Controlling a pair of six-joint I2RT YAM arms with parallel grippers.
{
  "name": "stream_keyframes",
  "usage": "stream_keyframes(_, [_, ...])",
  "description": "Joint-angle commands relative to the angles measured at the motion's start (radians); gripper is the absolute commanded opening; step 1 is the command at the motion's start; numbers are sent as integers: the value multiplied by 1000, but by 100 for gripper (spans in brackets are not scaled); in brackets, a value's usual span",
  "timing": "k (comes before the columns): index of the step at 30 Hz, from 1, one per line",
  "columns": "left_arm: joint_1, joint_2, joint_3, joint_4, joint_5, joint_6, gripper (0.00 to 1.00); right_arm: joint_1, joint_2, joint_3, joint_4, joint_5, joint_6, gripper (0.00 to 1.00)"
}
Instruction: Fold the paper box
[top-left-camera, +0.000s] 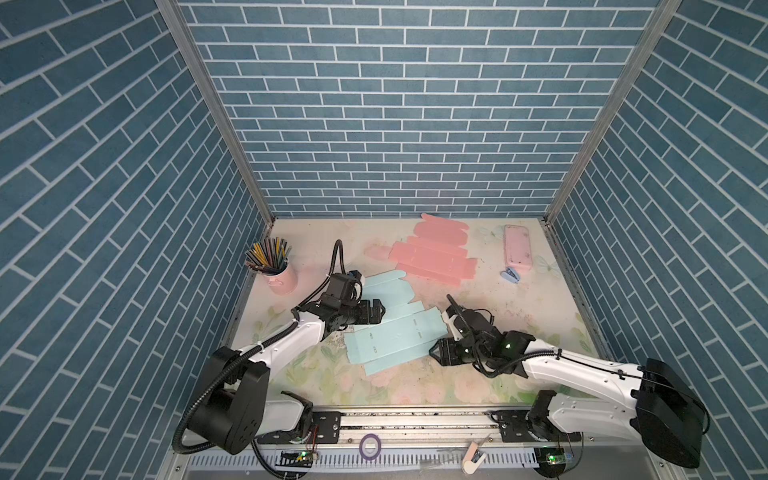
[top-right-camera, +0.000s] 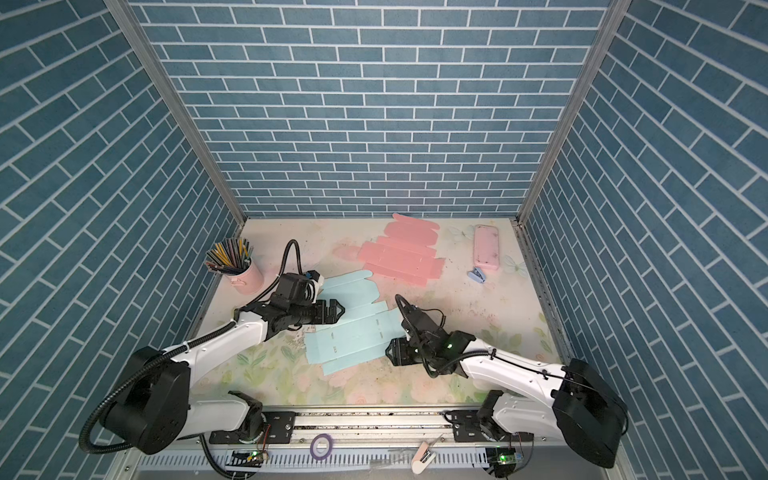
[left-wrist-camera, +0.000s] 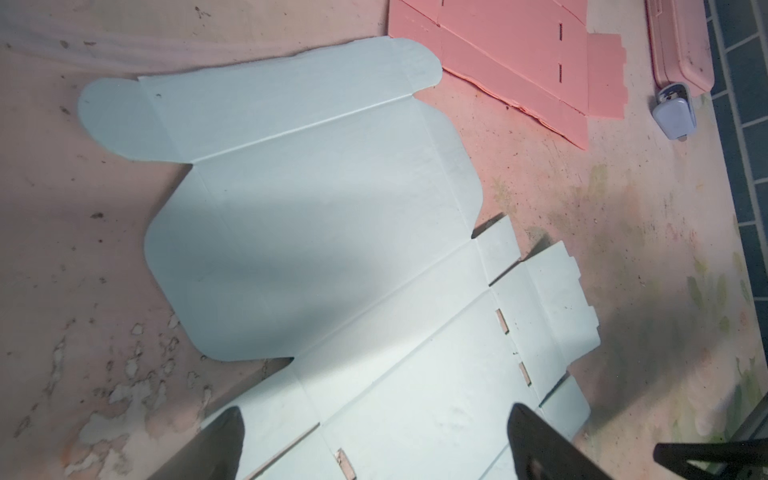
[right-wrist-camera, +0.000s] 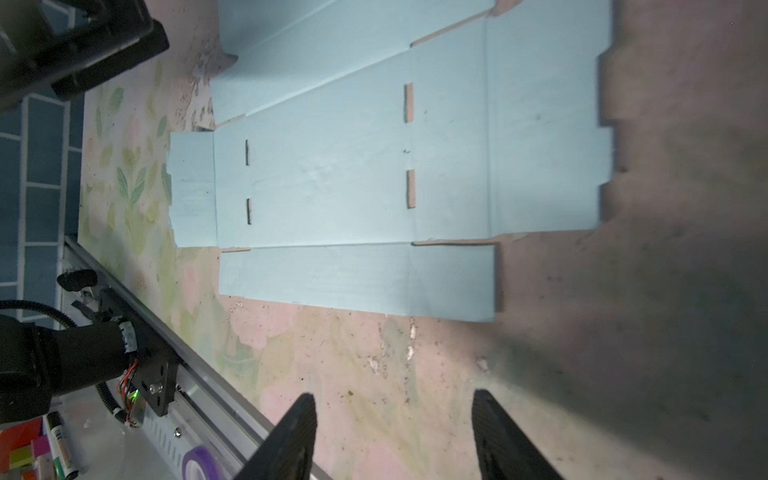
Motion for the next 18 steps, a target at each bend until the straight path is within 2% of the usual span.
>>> stream_keyframes(1, [3, -39, -38, -11, 11, 4, 99, 47, 94, -11, 131, -7, 106, 62])
stream_keyframes(7, [3, -130, -139, -47, 7, -22, 99, 58, 188, -38, 279, -28, 132, 61])
stream_keyframes(12, [-12, -176, -207, -34, 38, -56, 98, 52, 225, -46, 322, -23, 140, 61])
stream_keyframes(18, [-56, -212, -238, -56, 19, -79, 96, 8, 241, -91, 370, -20, 158, 60])
